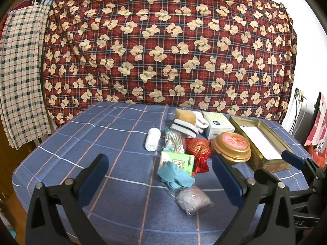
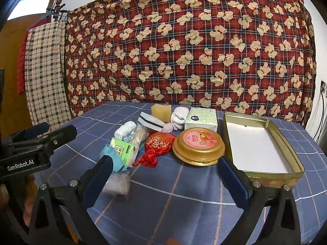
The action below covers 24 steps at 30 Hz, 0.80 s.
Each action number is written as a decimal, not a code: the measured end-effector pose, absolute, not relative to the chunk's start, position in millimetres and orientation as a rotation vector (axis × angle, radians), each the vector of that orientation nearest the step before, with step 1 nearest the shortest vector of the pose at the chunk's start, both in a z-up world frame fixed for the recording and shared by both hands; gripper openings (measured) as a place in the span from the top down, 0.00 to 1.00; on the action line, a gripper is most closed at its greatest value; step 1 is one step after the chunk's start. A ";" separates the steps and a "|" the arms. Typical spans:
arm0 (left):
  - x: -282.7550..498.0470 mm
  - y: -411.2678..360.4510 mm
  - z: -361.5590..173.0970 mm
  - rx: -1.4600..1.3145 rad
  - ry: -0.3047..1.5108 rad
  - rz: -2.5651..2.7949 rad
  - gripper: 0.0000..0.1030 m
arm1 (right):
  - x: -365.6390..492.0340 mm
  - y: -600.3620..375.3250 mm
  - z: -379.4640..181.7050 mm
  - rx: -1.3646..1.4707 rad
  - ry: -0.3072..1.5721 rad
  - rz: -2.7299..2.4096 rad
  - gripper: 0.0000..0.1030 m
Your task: Organize soft objects
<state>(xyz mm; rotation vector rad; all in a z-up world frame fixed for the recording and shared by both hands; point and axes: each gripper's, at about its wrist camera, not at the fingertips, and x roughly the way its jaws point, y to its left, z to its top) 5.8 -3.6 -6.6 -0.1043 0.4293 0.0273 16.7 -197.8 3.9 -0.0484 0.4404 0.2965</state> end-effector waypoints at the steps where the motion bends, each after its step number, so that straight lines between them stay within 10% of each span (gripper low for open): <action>1: 6.0 -3.6 -6.9 -0.104 0.429 0.028 0.00 | 16.8 -198.3 5.1 -0.048 0.440 0.295 0.00; 24: 6.1 -2.7 -6.9 -0.104 0.433 0.027 0.00 | 17.8 -200.8 -10.3 -0.044 0.456 0.294 0.00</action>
